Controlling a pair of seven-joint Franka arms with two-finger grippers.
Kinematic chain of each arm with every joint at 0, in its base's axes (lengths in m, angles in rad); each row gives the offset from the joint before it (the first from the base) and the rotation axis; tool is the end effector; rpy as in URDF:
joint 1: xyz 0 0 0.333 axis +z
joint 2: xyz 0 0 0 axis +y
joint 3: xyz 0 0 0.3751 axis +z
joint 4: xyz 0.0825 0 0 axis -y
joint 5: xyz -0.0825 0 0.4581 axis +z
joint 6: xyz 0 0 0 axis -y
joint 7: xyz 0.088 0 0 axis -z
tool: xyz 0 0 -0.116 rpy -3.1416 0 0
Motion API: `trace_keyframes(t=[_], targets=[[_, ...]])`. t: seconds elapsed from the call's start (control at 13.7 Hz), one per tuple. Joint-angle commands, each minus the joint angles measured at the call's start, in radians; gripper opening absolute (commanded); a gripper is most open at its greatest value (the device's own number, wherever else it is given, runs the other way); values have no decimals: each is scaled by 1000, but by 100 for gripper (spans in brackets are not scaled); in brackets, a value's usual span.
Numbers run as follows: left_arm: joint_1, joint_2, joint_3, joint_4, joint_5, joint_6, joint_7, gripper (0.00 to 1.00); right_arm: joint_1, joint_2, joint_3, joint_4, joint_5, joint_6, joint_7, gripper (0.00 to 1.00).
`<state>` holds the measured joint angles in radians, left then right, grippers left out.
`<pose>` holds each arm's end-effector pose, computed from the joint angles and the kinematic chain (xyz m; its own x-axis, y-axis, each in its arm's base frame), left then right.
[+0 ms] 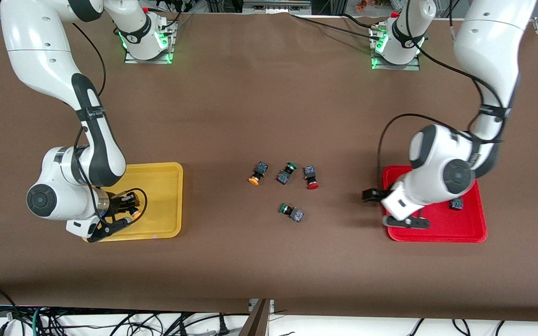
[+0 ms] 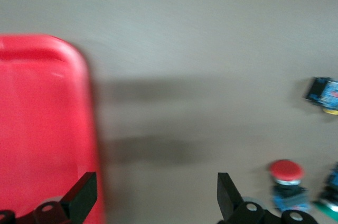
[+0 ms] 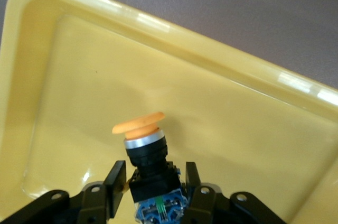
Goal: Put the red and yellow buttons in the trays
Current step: 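Drop the red button in the red tray while the right gripper places yellow, then grasp another red button with the left gripper while the right gripper grasps yellow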
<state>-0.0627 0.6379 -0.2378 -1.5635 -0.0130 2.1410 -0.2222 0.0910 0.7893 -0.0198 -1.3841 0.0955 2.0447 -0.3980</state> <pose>0.7621 -0.2083 0.2721 0.9963 -0.0342 -0.0794 -0.0231 -0.9904 0.1366 0.8183 0.0676 0.2209 0.9048 0.4153 -0.0942 0.4052 -0.9076 -0.1096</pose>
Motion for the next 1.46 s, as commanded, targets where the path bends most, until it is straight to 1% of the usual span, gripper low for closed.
trace_keyframes(t=[0.0,0.15,0.22,0.29,0.44,0.59,0.73,0.95,1.1,1.17,1.24,1.32,1.39], targets=[[-95,31,17,13,-1,31,-127,100,19,-24,15,-3,9,-14,83,52],[-170,54,26,8,4,57,-228,100,36,-25,15,-3,7,-14,106,55],[-190,62,26,8,25,59,-271,100,35,-25,14,-3,7,-14,103,57],[-209,63,26,6,54,59,-317,100,32,-25,14,-3,7,-14,102,68],[-247,74,25,2,108,59,-409,100,32,-25,14,-3,9,-14,107,99],[-291,94,26,3,129,69,-488,100,36,-31,15,-1,10,-21,117,99],[-302,103,26,-1,156,92,-531,100,70,-45,18,0,10,-52,209,99],[-322,108,26,-20,163,93,-552,100,185,-56,23,10,10,-57,480,100],[-324,105,26,-43,165,93,-565,100,251,-50,53,10,10,-32,682,99],[-331,105,26,-50,165,93,-569,92,274,-42,72,8,10,12,782,100],[-339,108,26,-52,165,93,-586,80,308,-32,86,2,12,67,870,100],[-347,108,26,-52,165,93,-610,66,353,-24,93,0,12,104,955,100],[-353,108,26,-52,165,94,-630,54,390,-15,92,-1,12,129,1032,99]])
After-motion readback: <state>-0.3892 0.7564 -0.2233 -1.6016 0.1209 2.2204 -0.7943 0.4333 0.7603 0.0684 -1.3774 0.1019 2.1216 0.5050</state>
